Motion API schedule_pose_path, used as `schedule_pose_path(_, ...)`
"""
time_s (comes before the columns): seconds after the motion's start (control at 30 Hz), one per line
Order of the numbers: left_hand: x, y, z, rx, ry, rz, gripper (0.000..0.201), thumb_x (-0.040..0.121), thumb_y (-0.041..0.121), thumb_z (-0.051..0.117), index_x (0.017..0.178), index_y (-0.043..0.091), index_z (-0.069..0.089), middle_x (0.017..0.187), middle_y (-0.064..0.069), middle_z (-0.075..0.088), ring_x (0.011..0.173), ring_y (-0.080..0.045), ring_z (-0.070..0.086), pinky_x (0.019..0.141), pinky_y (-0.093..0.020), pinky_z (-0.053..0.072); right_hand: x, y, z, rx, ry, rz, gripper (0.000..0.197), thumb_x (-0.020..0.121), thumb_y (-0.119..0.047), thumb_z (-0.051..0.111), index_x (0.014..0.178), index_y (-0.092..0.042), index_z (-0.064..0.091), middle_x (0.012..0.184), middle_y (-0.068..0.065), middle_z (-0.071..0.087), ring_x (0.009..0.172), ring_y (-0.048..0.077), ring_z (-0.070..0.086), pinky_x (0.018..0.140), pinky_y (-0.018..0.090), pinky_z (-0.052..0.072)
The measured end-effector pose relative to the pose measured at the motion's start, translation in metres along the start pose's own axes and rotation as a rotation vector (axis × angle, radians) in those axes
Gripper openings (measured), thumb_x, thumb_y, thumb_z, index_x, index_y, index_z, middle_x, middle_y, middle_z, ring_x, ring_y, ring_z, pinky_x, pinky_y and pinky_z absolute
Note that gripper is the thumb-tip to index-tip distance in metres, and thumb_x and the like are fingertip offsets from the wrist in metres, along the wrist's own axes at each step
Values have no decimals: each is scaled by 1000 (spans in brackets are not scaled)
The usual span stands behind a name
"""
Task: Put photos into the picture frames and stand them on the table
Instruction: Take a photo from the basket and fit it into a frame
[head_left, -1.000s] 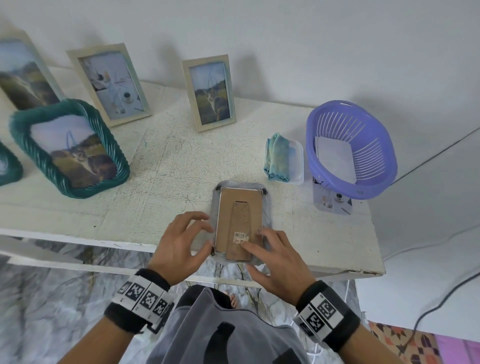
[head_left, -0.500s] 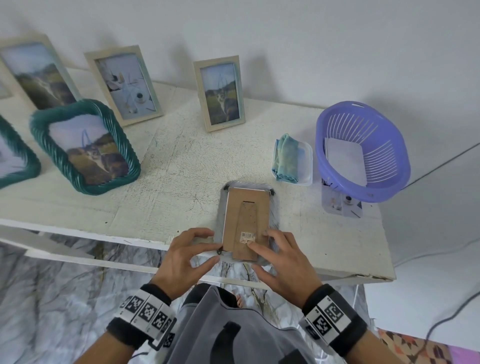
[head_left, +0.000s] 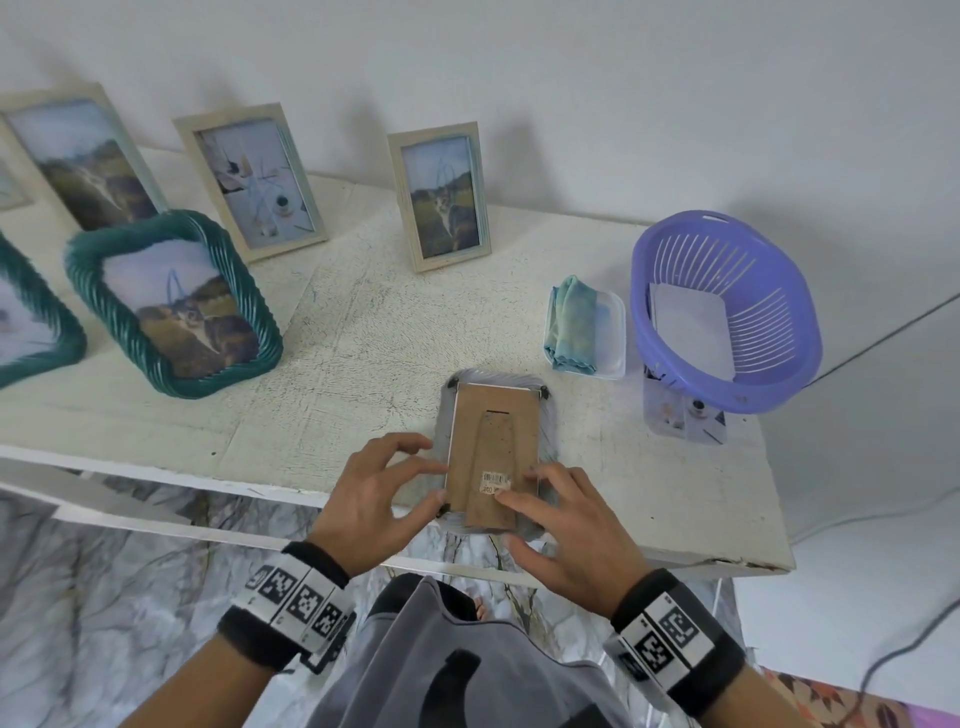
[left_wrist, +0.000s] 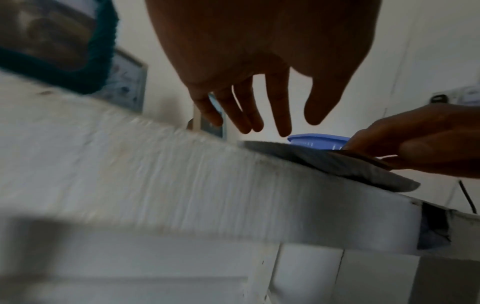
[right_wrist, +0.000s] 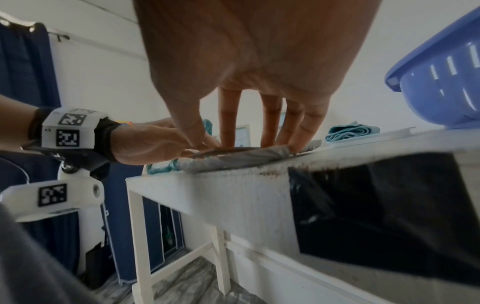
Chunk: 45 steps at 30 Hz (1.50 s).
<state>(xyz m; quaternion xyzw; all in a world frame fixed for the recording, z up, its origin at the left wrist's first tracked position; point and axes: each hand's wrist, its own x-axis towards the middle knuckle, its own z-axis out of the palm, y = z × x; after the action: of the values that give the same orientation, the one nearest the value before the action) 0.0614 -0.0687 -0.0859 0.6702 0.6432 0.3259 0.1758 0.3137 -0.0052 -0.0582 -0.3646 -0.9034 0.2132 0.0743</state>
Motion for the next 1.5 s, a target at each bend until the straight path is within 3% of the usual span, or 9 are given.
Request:
schedule_pose_path(0.23, 58, 20, 0, 394, -299, 95, 58, 87, 71, 35, 130, 39, 57, 134, 2, 57, 121, -21, 55, 108, -46, 31, 39, 19, -32, 63, 103, 173, 47, 95, -42, 50, 136, -20, 48, 114, 1, 49, 103, 18, 45, 86, 27, 39)
schedule_pose_path(0.53, 58, 18, 4, 453, -286, 105, 54, 85, 68, 39, 125, 39, 60, 126, 2, 57, 107, -19, 64, 106, -54, 34, 64, 41, -29, -18, -85, 287, 62, 92, -48, 36, 145, -16, 36, 123, 7, 44, 109, 27, 40, 94, 41, 39)
schedule_pose_path(0.73, 59, 20, 3, 440, -294, 108, 53, 85, 67, 40, 125, 38, 61, 125, 1, 58, 105, -19, 65, 106, -55, 37, 71, 53, -33, 168, -120, 332, 53, 96, -32, 49, 147, -28, 35, 126, 3, 41, 115, 24, 36, 103, 42, 32)
schedule_pose_path(1.0, 61, 21, -1, 395, -345, 73, 55, 85, 68, 38, 128, 40, 58, 130, 4, 55, 110, -16, 62, 108, -52, 33, 67, 48, -36, 120, -107, 259, 55, 94, -39, 50, 145, -39, 31, 115, 2, 41, 107, 22, 38, 98, 41, 36)
schedule_pose_path(1.1, 68, 21, -8, 238, -358, 20, 63, 84, 68, 36, 130, 32, 60, 130, 6, 55, 105, -13, 61, 101, -42, 44, 64, 40, -35, -5, -124, 204, 53, 91, -54, 46, 141, -45, 34, 115, 4, 40, 105, 23, 37, 93, 39, 37)
schedule_pose_path(1.2, 76, 17, -11, 104, -241, -78, 64, 85, 63, 37, 127, 22, 63, 124, 3, 55, 106, -12, 57, 91, -35, 49, 64, 38, -32, -67, -126, 206, 57, 85, -63, 41, 139, -46, 36, 113, 3, 38, 103, 22, 36, 90, 38, 39)
schedule_pose_path(1.27, 81, 12, -11, 151, -205, -144, 69, 82, 63, 34, 128, 19, 61, 122, 0, 53, 109, -18, 55, 92, -38, 48, 64, 37, -31, -86, -126, 211, 57, 85, -64, 40, 139, -47, 36, 112, 3, 38, 102, 22, 36, 90, 38, 39)
schedule_pose_path(1.4, 90, 13, -13, 184, -340, -251, 88, 74, 71, 24, 137, 16, 51, 130, -4, 49, 116, -20, 50, 100, -38, 43, 64, 38, -31, -97, -141, 206, 53, 90, -58, 47, 141, -46, 34, 115, 3, 37, 105, 22, 36, 91, 38, 38)
schedule_pose_path(1.5, 94, 17, -15, 143, -351, -289, 82, 79, 68, 36, 137, 12, 50, 130, -4, 49, 117, -17, 51, 99, -30, 41, 64, 38, -32, -83, -140, 207, 53, 91, -55, 47, 141, -45, 35, 116, 3, 37, 106, 22, 35, 92, 37, 37)
